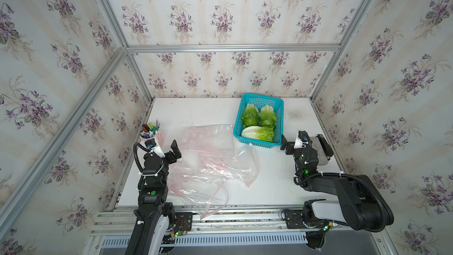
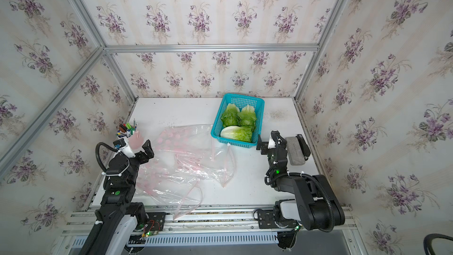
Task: Open the zip-top bag and take out the chinese cabbages
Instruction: Reset both arms
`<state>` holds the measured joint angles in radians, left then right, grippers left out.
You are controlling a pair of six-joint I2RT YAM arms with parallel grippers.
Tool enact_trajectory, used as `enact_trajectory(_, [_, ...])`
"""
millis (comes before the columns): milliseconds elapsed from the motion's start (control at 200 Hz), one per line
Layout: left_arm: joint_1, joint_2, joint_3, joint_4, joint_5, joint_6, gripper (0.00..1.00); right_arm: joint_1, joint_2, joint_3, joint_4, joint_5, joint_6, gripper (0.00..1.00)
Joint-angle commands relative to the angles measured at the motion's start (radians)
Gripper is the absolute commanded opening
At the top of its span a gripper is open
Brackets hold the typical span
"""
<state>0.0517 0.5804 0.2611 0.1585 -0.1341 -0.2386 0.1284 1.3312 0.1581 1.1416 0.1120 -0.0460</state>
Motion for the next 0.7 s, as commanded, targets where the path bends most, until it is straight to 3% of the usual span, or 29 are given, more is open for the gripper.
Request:
enact_trajectory(0, [0.000,0.094,0.007,0.148,0.014,-0.003,0.99,-0.030,0.051,-0.052,0.204,-0.085,-0.018,1.00])
enact_trajectory(120, [0.000,0.207,0.029,0.207,0.046,0.025,0.99,-0.050,0.244,-0.091,0.492,-0.119,-0.021,1.00])
enact_trajectory(210, [0.000,0.281,0.024,0.279,0.055,0.042,0.99,-0.053,0.172,-0.038,0.278,-0.110,-0.005,1.00])
enact_trajectory(280, [-0.002,0.336,0.018,0.343,0.060,0.060,0.99,-0.055,0.217,-0.050,0.372,-0.111,-0.008,1.00])
enact_trajectory(355, [0.000,0.395,0.007,0.405,0.041,0.076,0.99,-0.055,0.180,-0.049,0.307,-0.115,-0.006,1.00])
enact_trajectory(520, [-0.002,0.560,-0.024,0.589,-0.007,0.072,0.99,-0.054,0.187,-0.068,0.352,-0.126,-0.011,1.00])
enact_trajectory(694, [-0.022,0.780,0.012,0.751,0.086,0.141,0.99,-0.053,0.194,-0.081,0.390,-0.129,-0.014,1.00])
